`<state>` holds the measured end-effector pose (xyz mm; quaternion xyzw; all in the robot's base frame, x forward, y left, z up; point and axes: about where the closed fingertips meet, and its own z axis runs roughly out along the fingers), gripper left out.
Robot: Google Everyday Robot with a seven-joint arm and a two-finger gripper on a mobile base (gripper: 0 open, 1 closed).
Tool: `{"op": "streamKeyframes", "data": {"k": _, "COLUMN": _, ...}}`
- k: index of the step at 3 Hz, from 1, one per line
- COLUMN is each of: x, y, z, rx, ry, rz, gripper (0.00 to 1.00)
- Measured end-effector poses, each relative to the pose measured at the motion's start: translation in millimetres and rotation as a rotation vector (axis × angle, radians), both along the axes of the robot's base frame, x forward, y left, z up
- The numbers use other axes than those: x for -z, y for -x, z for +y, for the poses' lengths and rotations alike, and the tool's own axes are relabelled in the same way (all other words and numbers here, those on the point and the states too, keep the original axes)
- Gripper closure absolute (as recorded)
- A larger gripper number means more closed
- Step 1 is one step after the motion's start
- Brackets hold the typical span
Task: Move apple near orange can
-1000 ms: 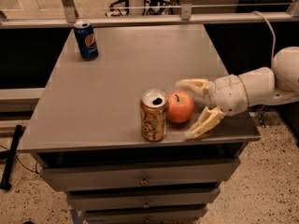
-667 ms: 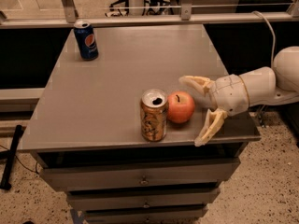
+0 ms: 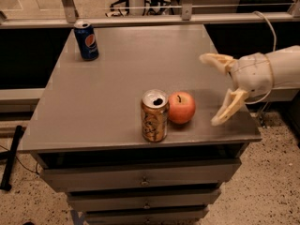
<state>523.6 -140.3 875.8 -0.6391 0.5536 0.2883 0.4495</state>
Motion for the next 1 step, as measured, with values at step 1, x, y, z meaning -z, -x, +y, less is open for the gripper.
{"op": "streamKeyframes", "data": {"k": 1, "x": -22.5, "y": -11.5, "z": -11.5, "rx": 0.030, "ry": -0.006, "rz": -0.051, "gripper": 0.00}}
